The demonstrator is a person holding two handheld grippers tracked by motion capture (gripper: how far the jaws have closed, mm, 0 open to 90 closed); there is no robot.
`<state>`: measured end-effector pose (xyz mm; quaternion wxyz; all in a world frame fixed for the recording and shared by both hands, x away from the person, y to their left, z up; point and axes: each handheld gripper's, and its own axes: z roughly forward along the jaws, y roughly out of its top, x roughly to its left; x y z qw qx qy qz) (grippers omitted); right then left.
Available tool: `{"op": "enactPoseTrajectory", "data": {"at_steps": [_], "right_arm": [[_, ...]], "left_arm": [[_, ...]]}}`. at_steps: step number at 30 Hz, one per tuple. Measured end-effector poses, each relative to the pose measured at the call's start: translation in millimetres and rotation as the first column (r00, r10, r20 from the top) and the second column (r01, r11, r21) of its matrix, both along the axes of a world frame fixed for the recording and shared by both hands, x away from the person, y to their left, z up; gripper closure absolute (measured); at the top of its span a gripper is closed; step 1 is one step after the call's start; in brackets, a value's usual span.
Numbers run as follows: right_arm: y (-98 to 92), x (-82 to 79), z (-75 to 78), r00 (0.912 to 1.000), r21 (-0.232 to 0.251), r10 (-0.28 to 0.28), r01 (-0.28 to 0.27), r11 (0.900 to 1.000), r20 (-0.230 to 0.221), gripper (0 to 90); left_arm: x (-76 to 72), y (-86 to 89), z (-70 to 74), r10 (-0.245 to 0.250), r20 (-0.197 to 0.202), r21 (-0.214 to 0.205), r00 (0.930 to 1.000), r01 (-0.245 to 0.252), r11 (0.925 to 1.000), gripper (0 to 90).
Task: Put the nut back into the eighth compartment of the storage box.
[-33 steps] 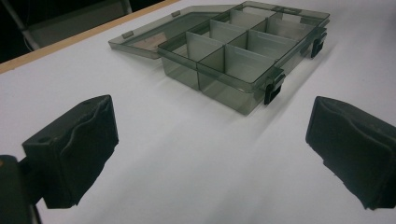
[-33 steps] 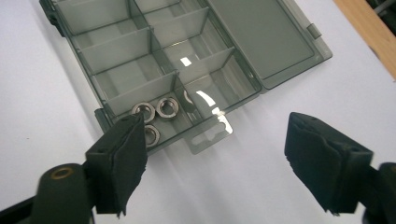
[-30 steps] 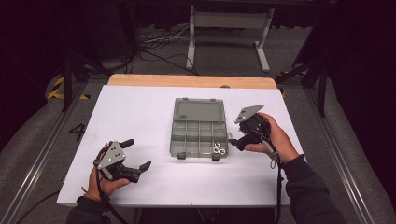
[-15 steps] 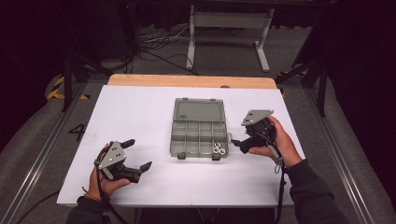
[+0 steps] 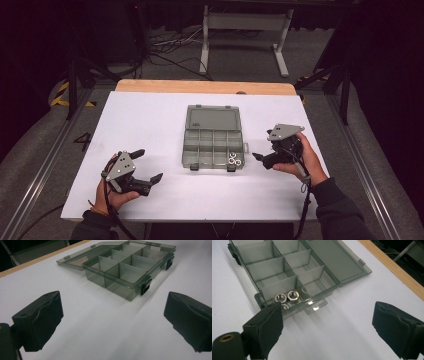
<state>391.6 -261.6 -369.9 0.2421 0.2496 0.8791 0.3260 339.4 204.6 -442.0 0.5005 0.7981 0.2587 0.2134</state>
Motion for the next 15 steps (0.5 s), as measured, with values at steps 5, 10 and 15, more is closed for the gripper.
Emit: {"op": "enactPoseTrajectory", "data": {"at_steps": [5,10,15], "right_arm": [[-5.8,-5.4,-6.5,0.9998,0.013,-0.018,0.018,0.9997,0.012,10.0],[-14.6,-13.6,-10.5,0.9989,0.037,-0.029,0.027,0.9990,0.037,9.1],[-24.7,-20.6,-18.3,0.9975,0.048,-0.050,0.047,0.9977,0.051,8.5]], "left_arm": [[0.1,-0.1,-0.1,-0.001,0.000,0.000,1.0000,0.001,1.0000,2.7],[0.3,0.3,-0.2,-0.001,0.000,-0.002,1.0000,0.001,1.0000,2.8],[0.2,-0.4,-0.3,-0.001,-0.003,-0.001,1.0000,0.001,1.0000,2.7]]}}
